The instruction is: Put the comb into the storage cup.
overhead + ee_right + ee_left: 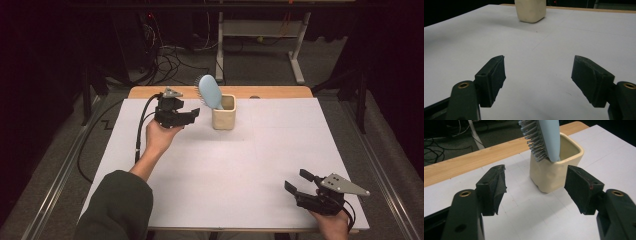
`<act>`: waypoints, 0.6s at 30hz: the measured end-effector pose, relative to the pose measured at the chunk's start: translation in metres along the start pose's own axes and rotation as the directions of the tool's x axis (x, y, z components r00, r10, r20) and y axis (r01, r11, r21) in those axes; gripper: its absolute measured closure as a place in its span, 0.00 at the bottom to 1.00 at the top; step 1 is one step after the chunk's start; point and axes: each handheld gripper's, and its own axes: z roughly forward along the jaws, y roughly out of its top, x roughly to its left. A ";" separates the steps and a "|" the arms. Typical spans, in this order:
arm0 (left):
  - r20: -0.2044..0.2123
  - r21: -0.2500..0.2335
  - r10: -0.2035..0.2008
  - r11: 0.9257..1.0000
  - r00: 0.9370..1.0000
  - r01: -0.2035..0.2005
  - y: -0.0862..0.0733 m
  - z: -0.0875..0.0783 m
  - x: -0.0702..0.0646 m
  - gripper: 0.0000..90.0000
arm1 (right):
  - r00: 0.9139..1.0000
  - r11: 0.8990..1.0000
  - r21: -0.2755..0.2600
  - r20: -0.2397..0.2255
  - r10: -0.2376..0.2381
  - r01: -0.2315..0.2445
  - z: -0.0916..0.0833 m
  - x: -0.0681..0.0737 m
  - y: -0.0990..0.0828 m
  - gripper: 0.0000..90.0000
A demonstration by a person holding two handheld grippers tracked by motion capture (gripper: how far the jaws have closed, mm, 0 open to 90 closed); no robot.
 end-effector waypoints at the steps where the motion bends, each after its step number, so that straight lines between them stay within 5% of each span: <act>1: 0.000 0.000 -0.001 1.000 1.000 0.001 0.000 0.000 0.000 0.38 | 1.000 1.000 0.000 0.000 0.000 0.000 0.000 0.000 0.000 0.31; 18: 0.006 -0.024 -0.010 1.000 1.000 0.010 -0.005 -0.010 0.003 0.38 | 1.000 1.000 -0.002 0.000 -0.003 0.003 0.000 0.000 0.000 0.31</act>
